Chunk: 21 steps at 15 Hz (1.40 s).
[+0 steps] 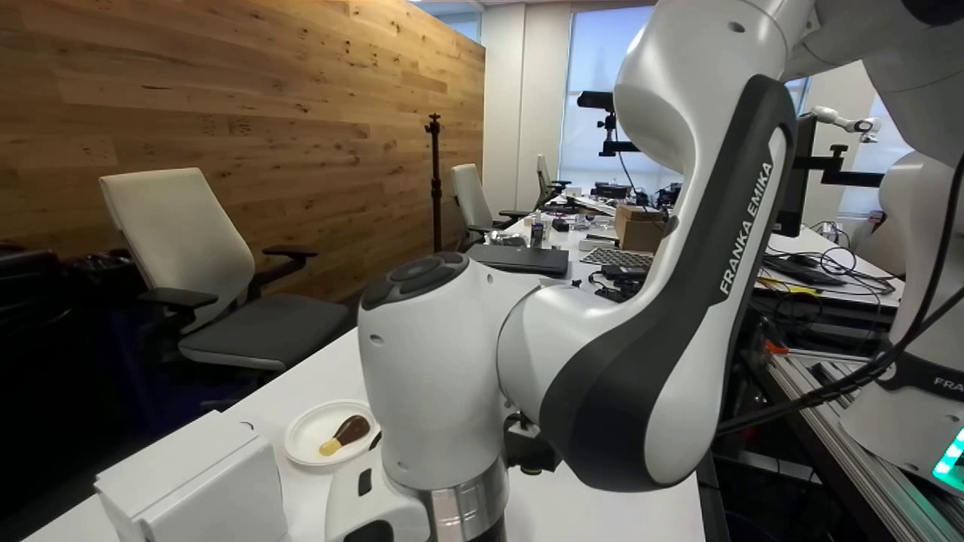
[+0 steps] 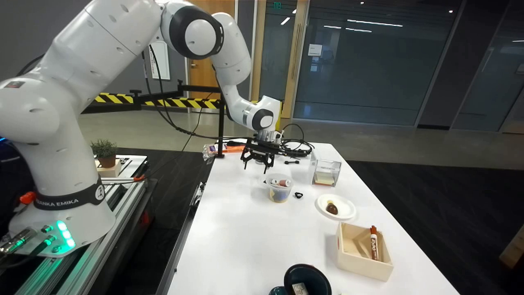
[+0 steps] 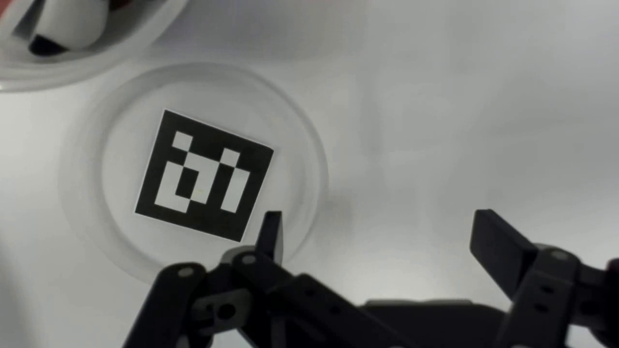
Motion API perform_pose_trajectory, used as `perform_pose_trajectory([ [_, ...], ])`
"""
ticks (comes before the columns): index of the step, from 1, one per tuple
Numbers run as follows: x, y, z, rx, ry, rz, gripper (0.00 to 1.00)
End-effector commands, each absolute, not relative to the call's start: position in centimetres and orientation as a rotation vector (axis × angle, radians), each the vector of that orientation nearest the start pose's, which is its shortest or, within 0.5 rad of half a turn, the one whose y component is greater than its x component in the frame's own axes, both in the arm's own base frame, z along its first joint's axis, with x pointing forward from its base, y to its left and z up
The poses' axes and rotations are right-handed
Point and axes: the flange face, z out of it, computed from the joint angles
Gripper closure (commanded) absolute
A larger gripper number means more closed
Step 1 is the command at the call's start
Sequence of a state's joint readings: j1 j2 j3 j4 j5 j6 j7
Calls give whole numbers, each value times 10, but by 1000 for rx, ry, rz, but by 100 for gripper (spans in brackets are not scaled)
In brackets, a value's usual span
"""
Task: Put the lid on the clear bowl.
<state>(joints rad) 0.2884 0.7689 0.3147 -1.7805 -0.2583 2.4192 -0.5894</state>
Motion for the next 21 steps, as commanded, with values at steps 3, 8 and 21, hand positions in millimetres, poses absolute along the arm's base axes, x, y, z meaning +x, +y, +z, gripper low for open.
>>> perform_pose_trajectory([
  [3,527,355,103,-2351,-1921,114,0],
  [8,538,358,91,-2310,-1963,29,0],
  [21,544,358,101,-2268,-2012,-20,96],
])
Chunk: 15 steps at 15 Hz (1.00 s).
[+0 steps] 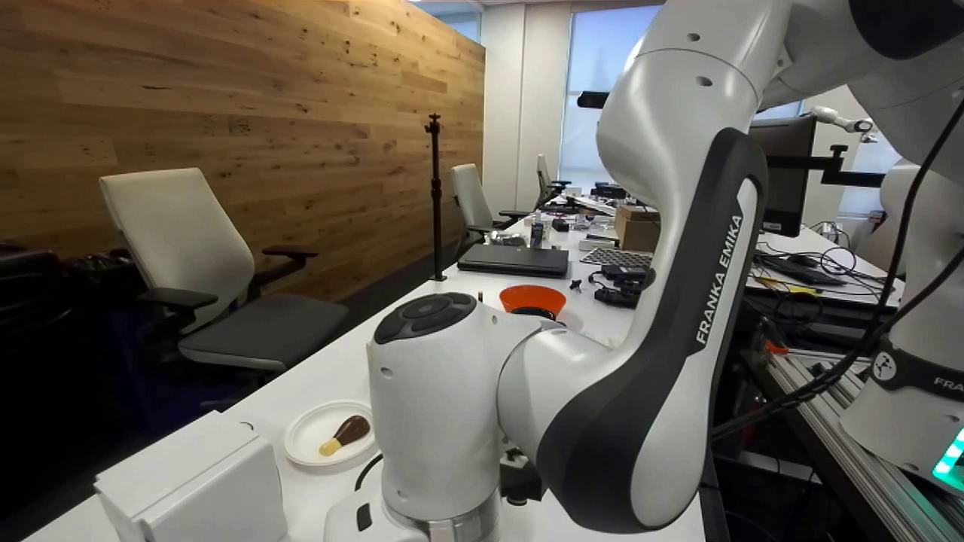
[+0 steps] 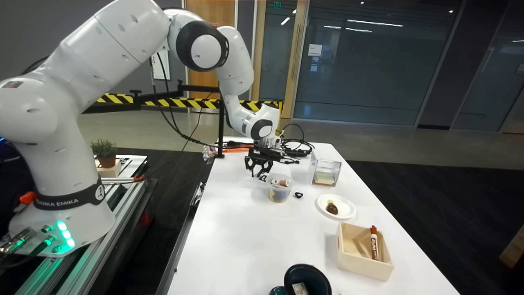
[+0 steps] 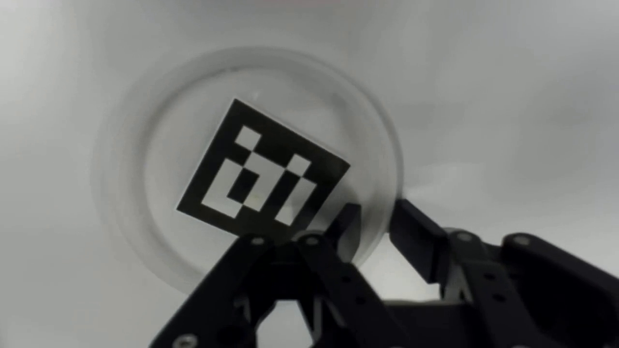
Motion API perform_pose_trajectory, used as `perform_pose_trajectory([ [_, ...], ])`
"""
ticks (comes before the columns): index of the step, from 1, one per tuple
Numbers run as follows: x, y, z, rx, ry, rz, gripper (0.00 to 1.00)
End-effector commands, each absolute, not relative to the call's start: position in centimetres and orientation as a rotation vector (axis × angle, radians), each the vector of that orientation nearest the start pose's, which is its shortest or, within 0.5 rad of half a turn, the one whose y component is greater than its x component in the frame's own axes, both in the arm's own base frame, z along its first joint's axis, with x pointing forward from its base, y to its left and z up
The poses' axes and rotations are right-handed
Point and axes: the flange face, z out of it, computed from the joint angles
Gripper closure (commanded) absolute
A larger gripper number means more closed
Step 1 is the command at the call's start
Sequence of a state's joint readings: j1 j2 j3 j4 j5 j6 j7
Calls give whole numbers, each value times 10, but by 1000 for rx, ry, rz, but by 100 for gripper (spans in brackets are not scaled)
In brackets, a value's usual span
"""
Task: Put the lid on the clear bowl.
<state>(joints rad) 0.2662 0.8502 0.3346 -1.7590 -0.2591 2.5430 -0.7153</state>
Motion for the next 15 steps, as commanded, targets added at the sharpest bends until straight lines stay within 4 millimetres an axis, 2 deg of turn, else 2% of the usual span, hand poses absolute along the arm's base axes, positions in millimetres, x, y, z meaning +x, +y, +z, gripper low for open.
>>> perform_pose_trajectory([
  [1,543,359,101,-2266,-2013,-18,99],
  [7,547,360,107,-2270,-2014,-29,97],
  [11,549,362,117,-2279,-2021,-65,97],
  [15,562,361,136,-2309,-2025,-106,97],
])
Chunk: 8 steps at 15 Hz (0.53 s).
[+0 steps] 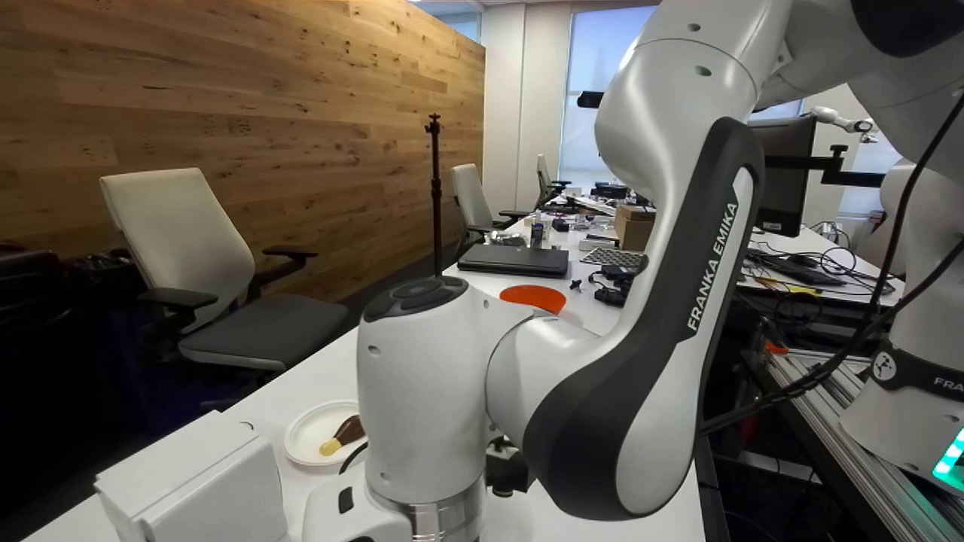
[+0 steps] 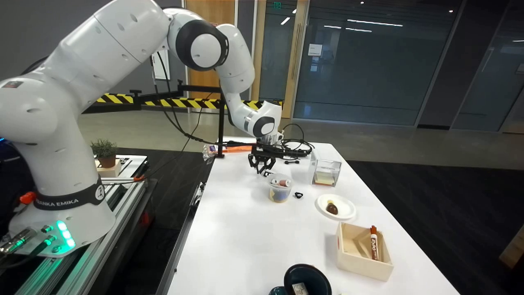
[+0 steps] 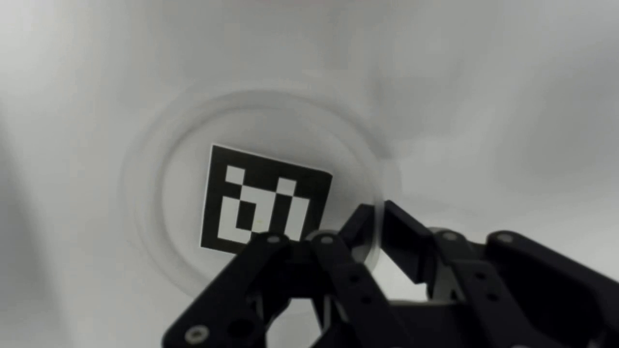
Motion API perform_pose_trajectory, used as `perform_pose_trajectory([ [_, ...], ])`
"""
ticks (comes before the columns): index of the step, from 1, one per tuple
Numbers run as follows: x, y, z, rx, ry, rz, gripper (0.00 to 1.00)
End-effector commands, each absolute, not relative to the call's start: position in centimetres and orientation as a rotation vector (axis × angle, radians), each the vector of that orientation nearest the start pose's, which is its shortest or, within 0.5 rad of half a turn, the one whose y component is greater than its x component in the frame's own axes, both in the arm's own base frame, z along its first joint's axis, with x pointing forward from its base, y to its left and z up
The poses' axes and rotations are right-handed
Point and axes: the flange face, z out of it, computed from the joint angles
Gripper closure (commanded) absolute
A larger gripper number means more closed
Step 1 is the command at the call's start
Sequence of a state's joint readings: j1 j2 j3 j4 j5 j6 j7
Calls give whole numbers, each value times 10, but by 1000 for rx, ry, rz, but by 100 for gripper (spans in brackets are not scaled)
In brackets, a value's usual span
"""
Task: Put the lid on the clear bowl.
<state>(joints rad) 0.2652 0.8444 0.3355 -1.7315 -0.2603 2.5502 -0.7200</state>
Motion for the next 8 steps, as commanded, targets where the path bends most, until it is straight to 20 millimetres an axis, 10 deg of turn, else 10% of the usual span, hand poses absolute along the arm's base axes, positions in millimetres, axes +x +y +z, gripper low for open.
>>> perform_pose_trajectory([
  [1,565,360,142,-2319,-2022,-115,97],
  [8,574,350,193,-2395,-2011,-180,97],
])
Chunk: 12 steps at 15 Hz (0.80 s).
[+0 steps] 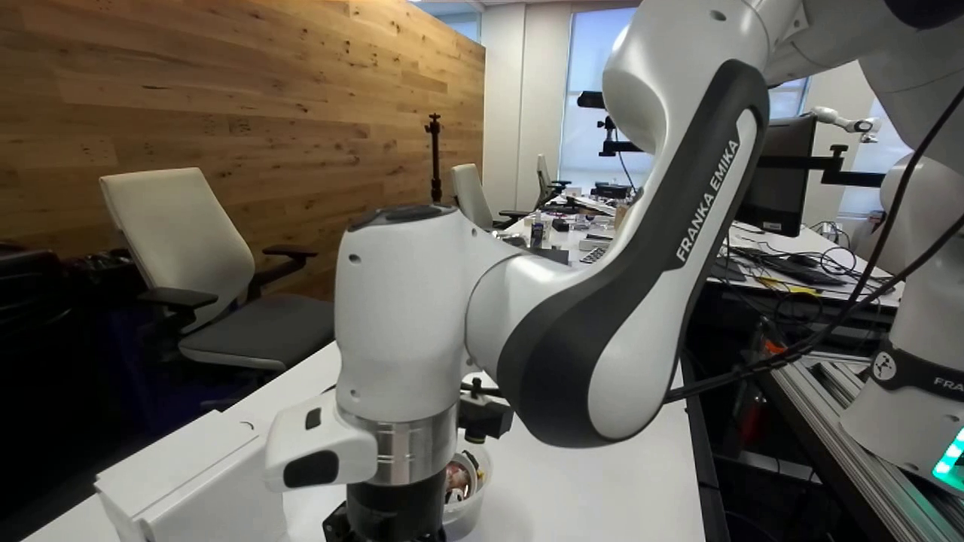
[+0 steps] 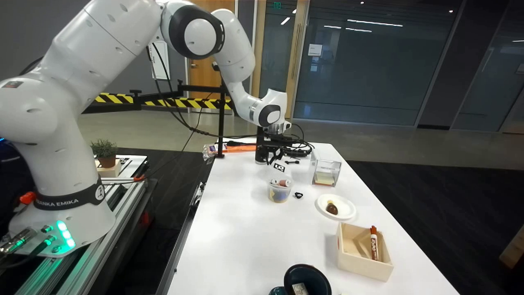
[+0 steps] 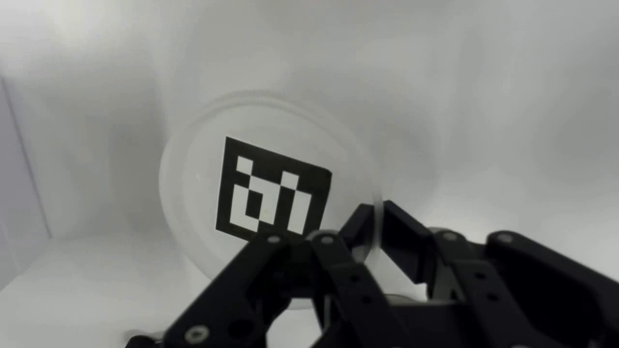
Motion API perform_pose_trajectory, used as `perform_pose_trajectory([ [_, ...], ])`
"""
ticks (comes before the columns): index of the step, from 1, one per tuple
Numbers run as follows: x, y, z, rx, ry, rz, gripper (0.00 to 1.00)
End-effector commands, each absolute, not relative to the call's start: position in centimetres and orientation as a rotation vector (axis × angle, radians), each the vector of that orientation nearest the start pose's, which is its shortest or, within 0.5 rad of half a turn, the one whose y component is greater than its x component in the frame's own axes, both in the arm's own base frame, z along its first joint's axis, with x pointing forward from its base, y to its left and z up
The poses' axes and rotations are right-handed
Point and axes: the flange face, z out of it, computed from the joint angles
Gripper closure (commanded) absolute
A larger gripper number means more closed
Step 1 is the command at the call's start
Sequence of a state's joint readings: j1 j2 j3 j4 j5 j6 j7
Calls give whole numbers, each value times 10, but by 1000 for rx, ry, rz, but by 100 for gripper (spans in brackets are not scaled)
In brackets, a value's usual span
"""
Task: Put the lid on the clear bowl.
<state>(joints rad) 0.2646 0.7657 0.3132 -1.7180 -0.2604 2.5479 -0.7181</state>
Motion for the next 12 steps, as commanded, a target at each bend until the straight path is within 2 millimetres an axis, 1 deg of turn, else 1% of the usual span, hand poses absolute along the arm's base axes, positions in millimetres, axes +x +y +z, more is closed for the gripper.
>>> perform_pose_trajectory([
  [1,573,348,200,-2409,-2007,-180,97],
  [4,568,342,216,-2460,-1991,-173,97],
  [9,559,335,245,-2556,-1921,-228,97],
  [12,550,321,255,-2639,-1845,-233,97],
])
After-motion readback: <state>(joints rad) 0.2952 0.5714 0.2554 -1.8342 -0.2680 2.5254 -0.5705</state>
